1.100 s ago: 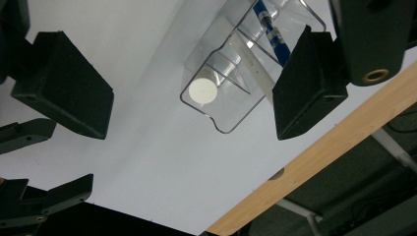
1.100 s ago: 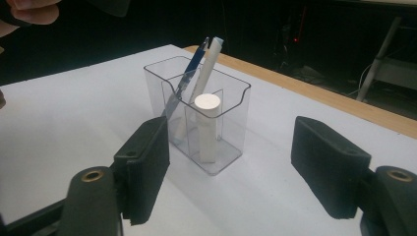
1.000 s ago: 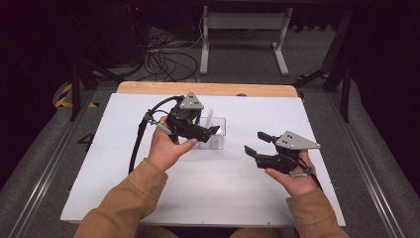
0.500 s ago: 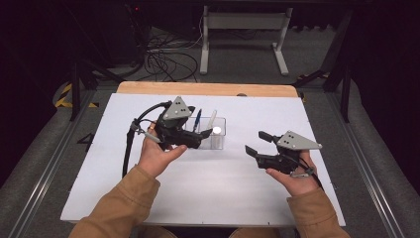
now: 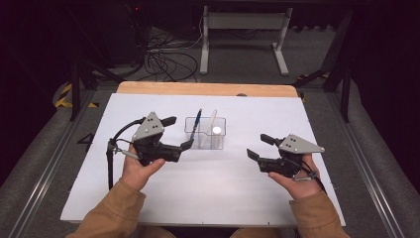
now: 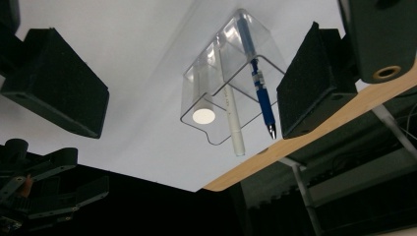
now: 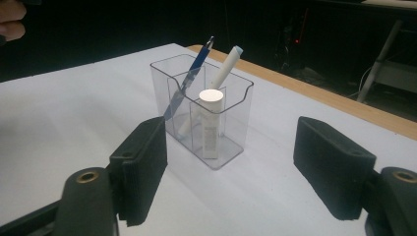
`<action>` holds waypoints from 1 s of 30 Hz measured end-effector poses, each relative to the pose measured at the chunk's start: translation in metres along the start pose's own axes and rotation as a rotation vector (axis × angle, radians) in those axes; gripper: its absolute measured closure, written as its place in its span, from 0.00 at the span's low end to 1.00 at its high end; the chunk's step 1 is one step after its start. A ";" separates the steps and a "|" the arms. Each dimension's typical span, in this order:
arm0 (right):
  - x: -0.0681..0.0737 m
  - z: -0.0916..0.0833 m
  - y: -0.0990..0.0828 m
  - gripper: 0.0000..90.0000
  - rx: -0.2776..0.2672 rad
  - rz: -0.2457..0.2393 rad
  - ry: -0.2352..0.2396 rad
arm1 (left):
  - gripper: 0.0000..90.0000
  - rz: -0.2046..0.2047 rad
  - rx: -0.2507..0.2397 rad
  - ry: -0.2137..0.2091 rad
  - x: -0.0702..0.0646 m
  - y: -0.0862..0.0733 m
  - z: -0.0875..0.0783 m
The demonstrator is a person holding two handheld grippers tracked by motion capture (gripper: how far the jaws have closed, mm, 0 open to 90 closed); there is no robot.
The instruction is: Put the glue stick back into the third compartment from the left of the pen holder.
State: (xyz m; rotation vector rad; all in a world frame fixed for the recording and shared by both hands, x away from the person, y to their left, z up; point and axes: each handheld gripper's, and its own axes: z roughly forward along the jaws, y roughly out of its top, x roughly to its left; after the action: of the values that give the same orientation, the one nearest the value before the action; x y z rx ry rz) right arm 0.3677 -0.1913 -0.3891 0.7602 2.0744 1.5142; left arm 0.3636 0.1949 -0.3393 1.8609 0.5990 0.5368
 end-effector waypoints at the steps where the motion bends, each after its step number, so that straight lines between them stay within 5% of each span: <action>1: 0.000 0.000 -0.001 0.32 0.002 -0.001 -0.001 | 0.15 -0.003 -0.007 0.002 0.001 -0.003 -0.002; 18: 0.000 -0.001 -0.004 0.32 0.013 -0.015 0.008 | 0.15 -0.044 -0.045 0.076 0.010 -0.056 -0.027; 30: 0.000 -0.003 -0.006 0.32 0.019 -0.017 0.008 | 0.13 -0.030 0.000 0.107 0.008 -0.079 -0.033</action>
State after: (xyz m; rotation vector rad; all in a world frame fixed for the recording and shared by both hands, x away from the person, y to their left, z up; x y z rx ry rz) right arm 0.3653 -0.1948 -0.3943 0.7426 2.0981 1.4926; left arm 0.3379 0.2484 -0.4018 1.8287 0.6963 0.6201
